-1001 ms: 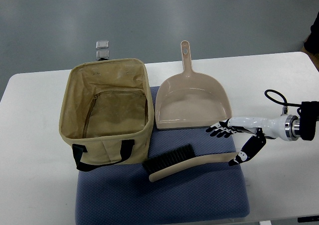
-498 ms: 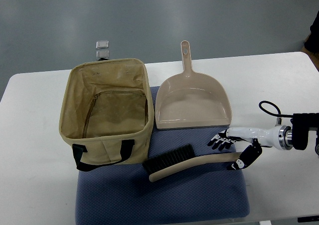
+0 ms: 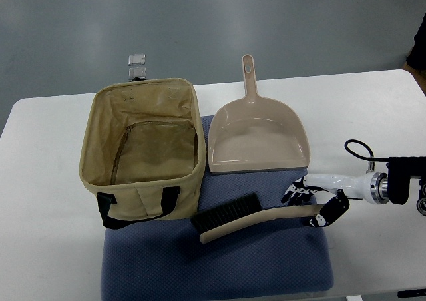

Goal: Put pink broom in yellow bag with right hand
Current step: 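Close the right hand around the brush handle near its end, then lift the brush with the right hand up over the dustpan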

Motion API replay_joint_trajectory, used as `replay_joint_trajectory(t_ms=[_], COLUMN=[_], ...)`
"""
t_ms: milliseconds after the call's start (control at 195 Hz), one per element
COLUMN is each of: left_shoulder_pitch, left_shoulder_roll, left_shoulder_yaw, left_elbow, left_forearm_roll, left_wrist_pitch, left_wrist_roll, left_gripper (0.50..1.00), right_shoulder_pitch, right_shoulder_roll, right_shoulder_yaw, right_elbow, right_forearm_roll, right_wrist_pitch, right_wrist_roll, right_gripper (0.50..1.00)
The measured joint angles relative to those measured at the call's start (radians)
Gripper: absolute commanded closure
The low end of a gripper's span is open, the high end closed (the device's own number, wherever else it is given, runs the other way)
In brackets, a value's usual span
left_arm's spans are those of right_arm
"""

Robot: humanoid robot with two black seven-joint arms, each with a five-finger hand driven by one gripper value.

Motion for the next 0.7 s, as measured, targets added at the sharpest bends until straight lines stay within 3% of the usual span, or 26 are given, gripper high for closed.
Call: replay_joint_trajectory(t_ms=[221, 405, 698], left_shoulder_pitch=[0.000, 0.000, 0.000], left_shoulder_roll=[0.000, 0.000, 0.000], left_shoulder_yaw=[0.000, 0.000, 0.000], left_elbow=[0.000, 0.000, 0.000], left_forearm_roll=[0.000, 0.000, 0.000], left_wrist_pitch=[0.000, 0.000, 0.000], left_wrist_roll=[0.000, 0.000, 0.000], left_gripper=[0.500, 0.500, 0.500], right_shoulder_pitch=[-0.015, -0.018, -0.011], right_shoulder_roll=[0.016, 0.026, 0.024], right_shoulder_yaw=[0.000, 0.000, 0.003], right_elbow=[-0.018, -0.030, -0.038], right_forearm_roll=[-0.020, -0.040, -0.054], right_wrist_pitch=[-0.002, -0.004, -0.015], right_wrist_roll=[0.002, 0.006, 0.006], right_gripper=[0.867, 1.000, 1.000])
